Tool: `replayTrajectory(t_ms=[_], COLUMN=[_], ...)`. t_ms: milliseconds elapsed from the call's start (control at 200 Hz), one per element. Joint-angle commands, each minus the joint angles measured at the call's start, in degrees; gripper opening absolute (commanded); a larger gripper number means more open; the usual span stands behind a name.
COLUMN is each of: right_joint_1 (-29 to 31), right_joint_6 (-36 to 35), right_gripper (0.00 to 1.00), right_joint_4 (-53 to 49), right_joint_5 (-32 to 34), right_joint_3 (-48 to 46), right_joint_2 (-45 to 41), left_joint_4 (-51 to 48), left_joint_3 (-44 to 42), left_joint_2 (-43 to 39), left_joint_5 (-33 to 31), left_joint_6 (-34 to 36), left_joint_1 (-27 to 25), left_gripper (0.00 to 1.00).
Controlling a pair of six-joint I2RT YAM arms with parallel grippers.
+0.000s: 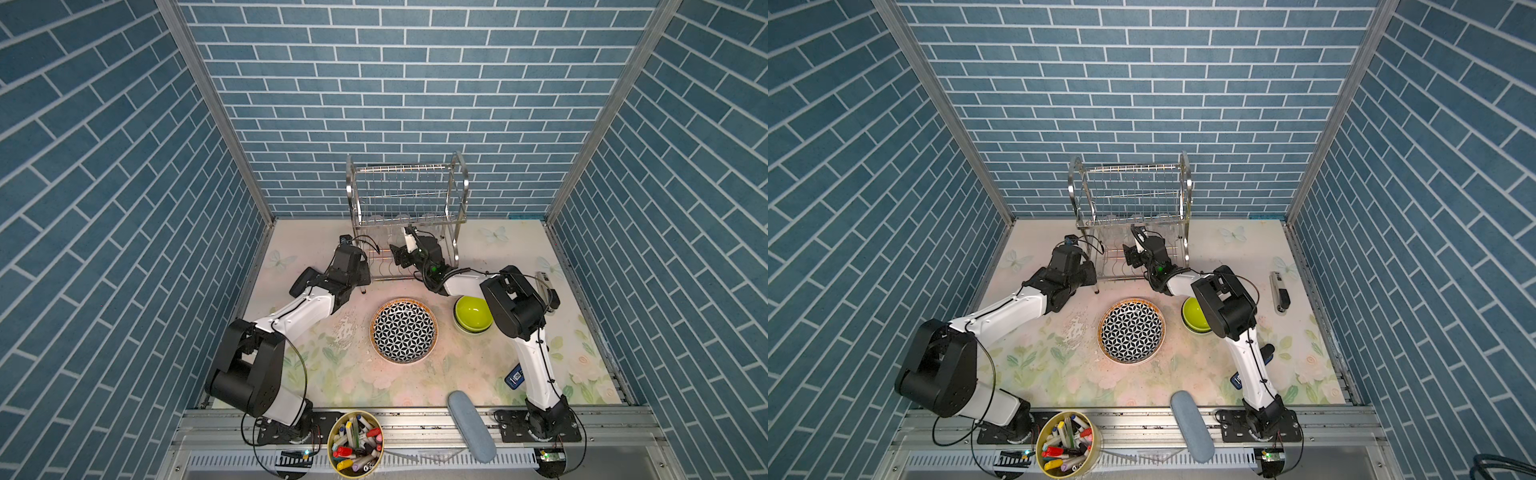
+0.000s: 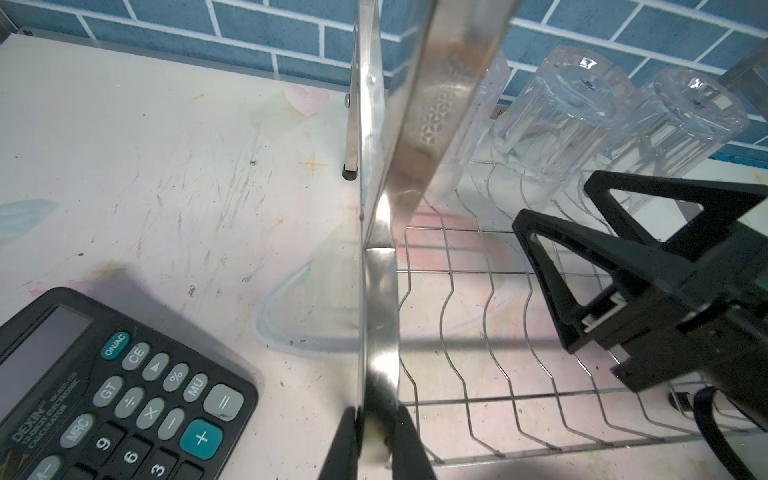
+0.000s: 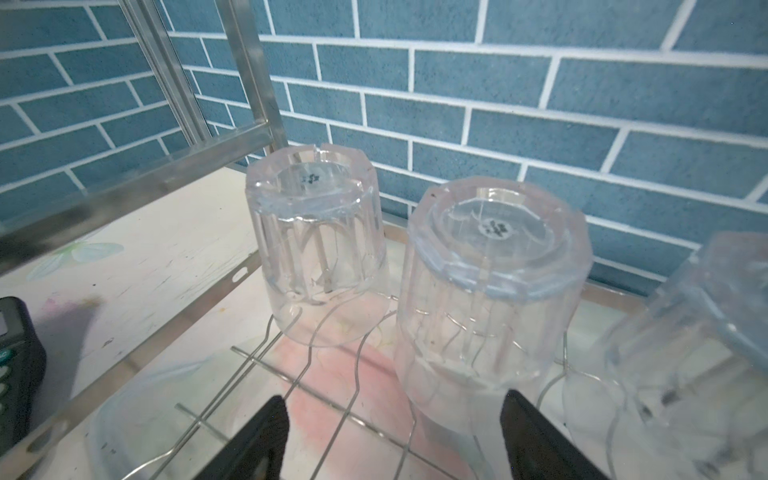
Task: Unload the mixed dishes from the dish rack
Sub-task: 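Close the right gripper around a clear cup in the rack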
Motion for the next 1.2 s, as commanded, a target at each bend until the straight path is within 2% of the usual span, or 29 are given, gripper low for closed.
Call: replayTrajectory(t_ms=[0, 735, 830, 850, 870, 1195], right_joint_1=[-0.8, -2.7, -2.7, -2.7, -2.7, -3.1], right_joint_6=[-1.8, -1.4, -0.8, -0.8, -0.8, -0.2], right_gripper=[0.81, 0.82, 0.85, 0.96, 0.99, 0.99], right_joint_4=[-0.5, 6.6, 6.2, 6.0, 5.8, 3.5], right_joint_5=[0.1, 1.3, 1.2, 1.3, 1.4, 4.3], right_joint_3=[3.8, 13.9, 15.3, 15.7, 16.0, 21.6], right_joint_2=[1.9, 11.3, 11.9, 12.2, 12.3, 15.2], left_joint_4=[-3.1, -2.1, -2.1, -2.0, -2.0, -1.8], left_joint_3=[-0.5, -1.4, -1.4, -1.4, -1.4, -1.7], left_joint_2=[2.3, 3.9, 4.1, 4.1, 4.3, 4.2], left_joint_5=[0.8, 2.5, 2.6, 2.6, 2.6, 2.9], left_joint_6=[-1.6, -2.4, -2.5, -2.5, -2.5, -2.7], left_joint_1=[0.5, 0.4, 0.4, 0.5, 0.4, 0.4], left_gripper=[0.08, 0.06, 0.06, 0.06, 0.06, 0.06])
